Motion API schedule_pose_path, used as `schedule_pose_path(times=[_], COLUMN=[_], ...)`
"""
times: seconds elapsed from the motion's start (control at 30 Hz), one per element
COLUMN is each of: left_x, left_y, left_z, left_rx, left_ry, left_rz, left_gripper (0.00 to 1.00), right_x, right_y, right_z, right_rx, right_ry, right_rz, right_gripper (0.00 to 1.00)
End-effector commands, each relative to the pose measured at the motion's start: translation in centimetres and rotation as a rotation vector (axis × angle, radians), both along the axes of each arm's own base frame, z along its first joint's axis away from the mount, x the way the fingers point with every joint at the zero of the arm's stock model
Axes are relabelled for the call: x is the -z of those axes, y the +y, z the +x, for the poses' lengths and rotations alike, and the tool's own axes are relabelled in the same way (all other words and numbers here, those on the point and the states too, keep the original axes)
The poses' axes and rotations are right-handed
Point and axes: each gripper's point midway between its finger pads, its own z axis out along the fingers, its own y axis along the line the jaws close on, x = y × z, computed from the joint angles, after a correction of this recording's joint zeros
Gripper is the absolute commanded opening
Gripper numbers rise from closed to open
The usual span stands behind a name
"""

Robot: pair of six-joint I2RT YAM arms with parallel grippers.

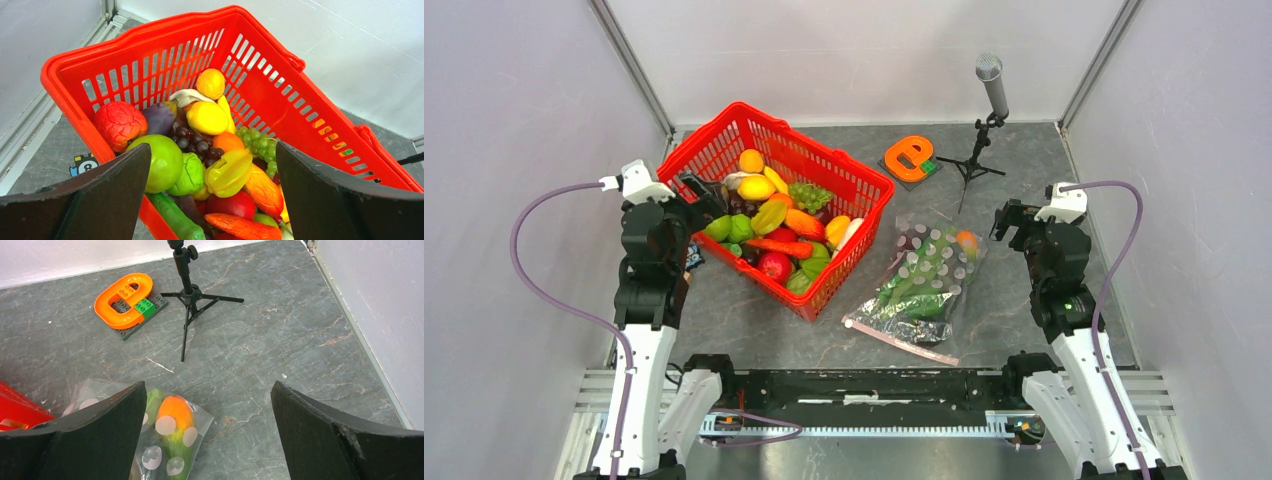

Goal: Place the food in the zip-top bag and seal the zipper
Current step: Reset both arms

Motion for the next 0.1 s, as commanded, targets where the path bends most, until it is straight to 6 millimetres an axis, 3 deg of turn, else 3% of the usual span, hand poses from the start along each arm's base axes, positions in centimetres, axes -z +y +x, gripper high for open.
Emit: schedule_pose_path(times=[0.0,0.07], left_x=[-1.47,-1.61], left_y=[0.2,0.07], left_z=[-0.01,-0.1], left_rx=[-0.006,0.004], left_ry=[-0.043,-0.045], left_rz=[0.004,0.01], left_gripper=[1.0,1.0], right_x=[-0.64,-0.63], right_y=[0.18,0.28], right_z=[0.07,0.08], right_rx=[-0.012,-0.016], right_ry=[-0.029,-0.028], right_rz=[0.006,0.008], right_gripper=[0.98,0.98])
